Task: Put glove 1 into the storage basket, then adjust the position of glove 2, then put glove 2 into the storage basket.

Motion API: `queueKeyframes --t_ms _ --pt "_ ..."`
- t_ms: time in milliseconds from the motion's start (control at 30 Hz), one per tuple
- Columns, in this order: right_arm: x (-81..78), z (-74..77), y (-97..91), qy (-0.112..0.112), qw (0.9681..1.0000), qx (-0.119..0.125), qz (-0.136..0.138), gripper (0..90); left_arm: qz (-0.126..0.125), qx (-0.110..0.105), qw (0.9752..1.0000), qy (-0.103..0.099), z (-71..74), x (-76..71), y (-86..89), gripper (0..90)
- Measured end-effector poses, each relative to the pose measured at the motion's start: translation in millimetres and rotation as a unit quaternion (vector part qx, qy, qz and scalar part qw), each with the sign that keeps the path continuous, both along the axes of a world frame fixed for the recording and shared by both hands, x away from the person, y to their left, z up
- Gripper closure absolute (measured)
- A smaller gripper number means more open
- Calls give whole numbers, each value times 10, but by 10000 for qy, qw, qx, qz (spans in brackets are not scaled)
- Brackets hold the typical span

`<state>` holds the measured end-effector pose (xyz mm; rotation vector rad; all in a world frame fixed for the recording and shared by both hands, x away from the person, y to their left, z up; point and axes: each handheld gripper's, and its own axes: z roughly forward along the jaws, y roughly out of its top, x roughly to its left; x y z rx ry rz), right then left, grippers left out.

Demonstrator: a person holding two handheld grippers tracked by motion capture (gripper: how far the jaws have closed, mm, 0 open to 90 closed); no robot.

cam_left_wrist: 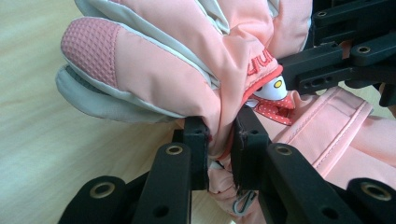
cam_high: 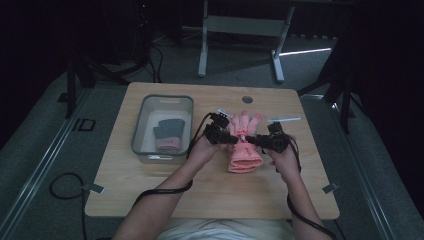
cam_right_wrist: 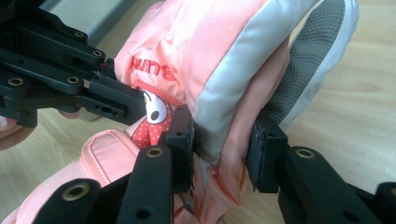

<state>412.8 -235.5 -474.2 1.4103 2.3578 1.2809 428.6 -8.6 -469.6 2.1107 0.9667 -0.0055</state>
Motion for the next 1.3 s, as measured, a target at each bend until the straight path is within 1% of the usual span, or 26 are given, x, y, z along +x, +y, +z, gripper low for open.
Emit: queueKeyframes --t_ms 100,267,467,600,700,733,900,933,967,1000,1100,1133,1233,1300 --pt "2 80 45 -62 10000 67 38 658 2 35 10000 -83 97 -5 62 781" --pt "32 213 164 -179 9997 85 106 658 30 82 9998 -204 256 8 191 781" --pt "76 381 341 -277 9994 103 189 658 106 100 9996 -261 423 19 374 782" --pt "119 446 449 -281 9991 138 298 658 146 152 9994 -290 489 22 488 783" --pt "141 472 524 -282 9988 168 356 659 172 153 9994 -277 525 20 566 783" --pt "141 472 524 -282 9988 168 356 659 172 153 9994 -277 525 20 566 783" --pt "182 531 672 -302 9984 181 452 659 280 189 9990 -288 604 22 717 783" --pt "182 531 672 -302 9984 181 452 659 280 189 9990 -288 604 22 717 784" --pt "188 547 710 -315 9983 181 453 659 337 211 9988 -298 649 23 798 784" --pt "211 586 795 -318 9981 193 494 659 364 214 9987 -293 670 24 836 786" --pt "247 631 906 -350 9976 217 557 659 437 285 9980 -355 738 15 943 787" --pt "260 651 948 -361 9974 225 587 659 474 258 9979 -351 758 17 987 787" --pt "303 708 1085 -398 9966 229 685 659 570 281 9973 -379 817 22 1139 787" --pt "336 736 1182 -395 9961 253 746 659 635 346 9965 -424 850 19 1232 787"
